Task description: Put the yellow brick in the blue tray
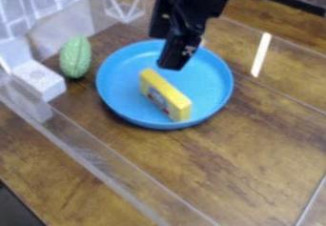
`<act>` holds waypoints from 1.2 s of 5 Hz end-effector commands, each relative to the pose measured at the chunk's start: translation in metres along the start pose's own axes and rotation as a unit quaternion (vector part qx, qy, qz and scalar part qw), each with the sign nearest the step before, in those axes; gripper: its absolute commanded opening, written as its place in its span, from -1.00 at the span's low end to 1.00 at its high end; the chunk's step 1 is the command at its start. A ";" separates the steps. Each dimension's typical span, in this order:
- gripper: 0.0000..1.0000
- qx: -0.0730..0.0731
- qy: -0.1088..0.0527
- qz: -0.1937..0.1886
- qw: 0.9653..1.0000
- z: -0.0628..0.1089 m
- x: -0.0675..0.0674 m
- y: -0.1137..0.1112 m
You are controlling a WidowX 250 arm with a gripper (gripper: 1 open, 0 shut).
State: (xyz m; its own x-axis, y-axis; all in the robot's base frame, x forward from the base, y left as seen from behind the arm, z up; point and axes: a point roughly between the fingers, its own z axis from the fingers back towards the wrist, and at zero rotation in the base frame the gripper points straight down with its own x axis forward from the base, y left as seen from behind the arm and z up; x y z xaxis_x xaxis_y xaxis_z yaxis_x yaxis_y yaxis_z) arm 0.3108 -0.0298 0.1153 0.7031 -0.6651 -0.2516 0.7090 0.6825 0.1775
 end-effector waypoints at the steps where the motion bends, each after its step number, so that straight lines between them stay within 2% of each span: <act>1: 1.00 0.021 -0.030 0.026 0.999 0.018 -0.005 0.008; 6: 1.00 0.023 -0.031 0.055 0.998 0.000 0.005 0.015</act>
State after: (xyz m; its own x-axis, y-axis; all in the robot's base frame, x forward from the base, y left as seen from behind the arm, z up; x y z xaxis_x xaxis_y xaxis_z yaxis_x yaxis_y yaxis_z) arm 0.3218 -0.0312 0.1050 0.7567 -0.6217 -0.2021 0.6537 0.7235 0.2221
